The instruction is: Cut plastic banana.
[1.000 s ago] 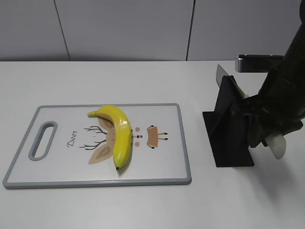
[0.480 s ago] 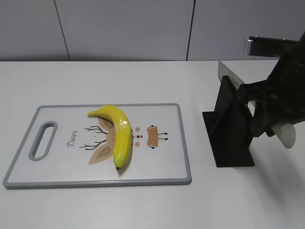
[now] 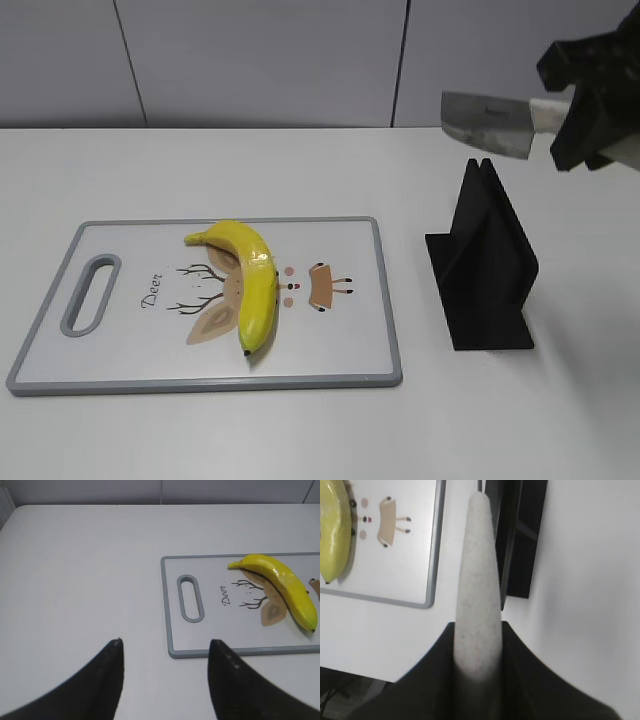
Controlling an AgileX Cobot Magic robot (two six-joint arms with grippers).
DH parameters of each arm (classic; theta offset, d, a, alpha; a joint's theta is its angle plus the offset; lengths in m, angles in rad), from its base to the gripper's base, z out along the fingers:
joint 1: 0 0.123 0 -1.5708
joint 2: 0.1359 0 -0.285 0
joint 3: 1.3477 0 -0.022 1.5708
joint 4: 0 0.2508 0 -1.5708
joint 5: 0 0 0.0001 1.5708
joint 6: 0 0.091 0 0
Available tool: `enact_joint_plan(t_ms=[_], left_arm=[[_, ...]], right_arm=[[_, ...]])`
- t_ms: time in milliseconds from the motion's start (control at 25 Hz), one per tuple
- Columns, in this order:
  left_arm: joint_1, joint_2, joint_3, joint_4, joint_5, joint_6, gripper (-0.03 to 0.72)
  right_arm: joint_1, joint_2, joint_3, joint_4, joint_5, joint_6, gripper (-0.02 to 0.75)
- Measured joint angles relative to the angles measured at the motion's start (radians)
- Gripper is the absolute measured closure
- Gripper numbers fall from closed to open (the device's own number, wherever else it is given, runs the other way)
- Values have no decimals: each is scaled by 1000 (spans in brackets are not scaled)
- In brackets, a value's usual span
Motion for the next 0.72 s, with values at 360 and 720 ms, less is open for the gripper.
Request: enact_joint_plan(t_ms=[360, 720], left_arm=[[0, 60, -40, 7, -71, 0, 170], [0, 414, -154, -17, -232, 161, 97]], right_arm=[[0, 0, -139, -21, -16, -274, 572], [0, 46, -142, 19, -173, -743, 572]])
